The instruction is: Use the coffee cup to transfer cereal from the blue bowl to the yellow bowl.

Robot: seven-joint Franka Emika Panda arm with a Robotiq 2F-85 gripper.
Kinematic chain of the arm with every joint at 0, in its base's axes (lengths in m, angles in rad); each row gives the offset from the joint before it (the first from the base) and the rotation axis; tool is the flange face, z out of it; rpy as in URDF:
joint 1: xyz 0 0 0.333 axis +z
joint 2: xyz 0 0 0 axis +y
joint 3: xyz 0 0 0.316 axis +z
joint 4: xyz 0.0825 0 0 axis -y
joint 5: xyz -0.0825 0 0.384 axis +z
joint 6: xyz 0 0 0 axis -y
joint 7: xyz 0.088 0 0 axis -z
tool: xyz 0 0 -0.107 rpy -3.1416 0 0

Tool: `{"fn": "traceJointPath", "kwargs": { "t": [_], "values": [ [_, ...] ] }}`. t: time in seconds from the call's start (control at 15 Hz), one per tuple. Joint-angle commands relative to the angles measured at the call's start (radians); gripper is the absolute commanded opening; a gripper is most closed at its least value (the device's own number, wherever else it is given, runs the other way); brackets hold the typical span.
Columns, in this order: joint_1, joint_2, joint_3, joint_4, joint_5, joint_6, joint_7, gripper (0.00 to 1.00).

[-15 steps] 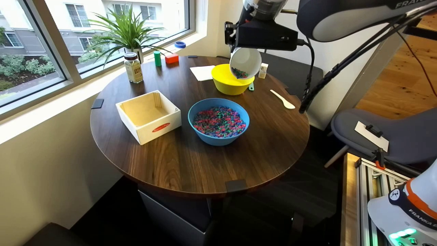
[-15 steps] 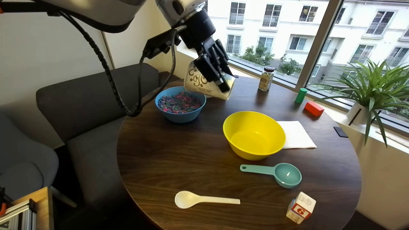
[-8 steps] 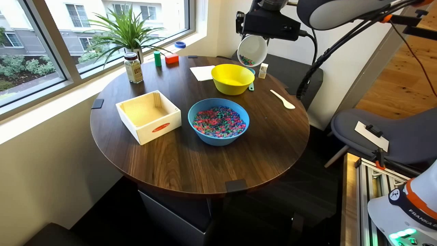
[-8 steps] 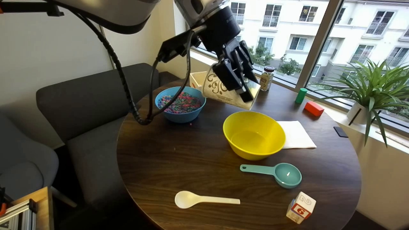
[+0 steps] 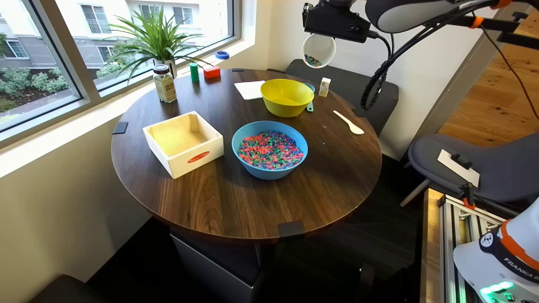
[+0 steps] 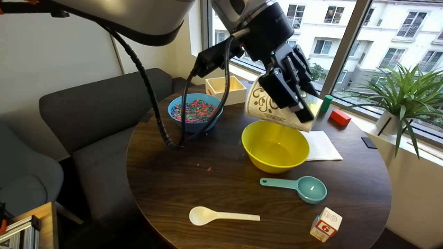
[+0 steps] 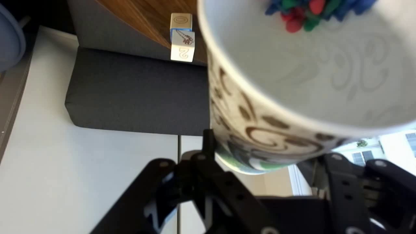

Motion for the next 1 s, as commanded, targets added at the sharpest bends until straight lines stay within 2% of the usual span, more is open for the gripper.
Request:
{"fn": "traceJointPath", "kwargs": {
  "t": [0.0, 0.93],
  "values": [
    [-0.001, 0.039, -0.007, 0.033, -0.082, -0.047, 0.061, 0.36],
    [0.030, 0.181, -0.015, 0.163, -0.272, -0.124, 0.205, 0.36]
  ]
}}
